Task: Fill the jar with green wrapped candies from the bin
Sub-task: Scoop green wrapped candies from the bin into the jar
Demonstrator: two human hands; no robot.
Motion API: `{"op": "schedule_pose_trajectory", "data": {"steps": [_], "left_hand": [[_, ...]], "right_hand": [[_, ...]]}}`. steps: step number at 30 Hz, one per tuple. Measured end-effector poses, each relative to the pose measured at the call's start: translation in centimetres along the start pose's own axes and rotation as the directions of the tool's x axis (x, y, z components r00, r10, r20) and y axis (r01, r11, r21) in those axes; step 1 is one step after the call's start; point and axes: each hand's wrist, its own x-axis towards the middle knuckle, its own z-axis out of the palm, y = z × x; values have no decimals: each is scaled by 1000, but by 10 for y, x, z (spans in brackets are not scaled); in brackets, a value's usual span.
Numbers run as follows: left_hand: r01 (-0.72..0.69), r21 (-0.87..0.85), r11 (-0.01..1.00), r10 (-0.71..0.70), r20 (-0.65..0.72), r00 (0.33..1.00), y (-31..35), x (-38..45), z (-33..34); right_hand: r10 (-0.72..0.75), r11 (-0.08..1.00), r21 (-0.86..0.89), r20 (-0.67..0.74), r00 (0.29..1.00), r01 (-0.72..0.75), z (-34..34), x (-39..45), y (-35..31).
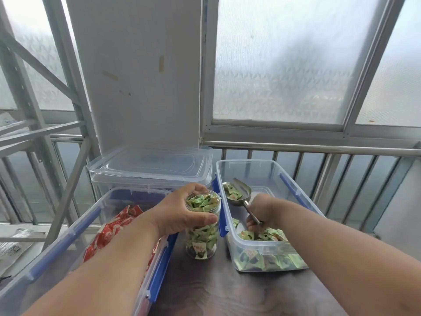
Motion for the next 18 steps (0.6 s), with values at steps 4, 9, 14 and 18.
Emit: {"op": "schedule_pose_trajectory", "data": {"steps": [4,9,14,18], "left_hand": [[0,-16,1000,0,-4,1000,4,-1,1],[8,-20,1000,-8,3,1000,8,-5,1],[21,-30,999,-21,-7,1000,9,-5,0],[24,-13,1000,-24,4,1000,14,-12,1]], "right_hand": [[-29,999,25,-129,991,32,-15,-12,-12],[-87,996,-12,-148,985,86,-36,-45,-29],[-241,967,-121,-166,956,223,-56,-86,-34],[-332,927,-219,-101,938,305,-65,-119,-38]]}}
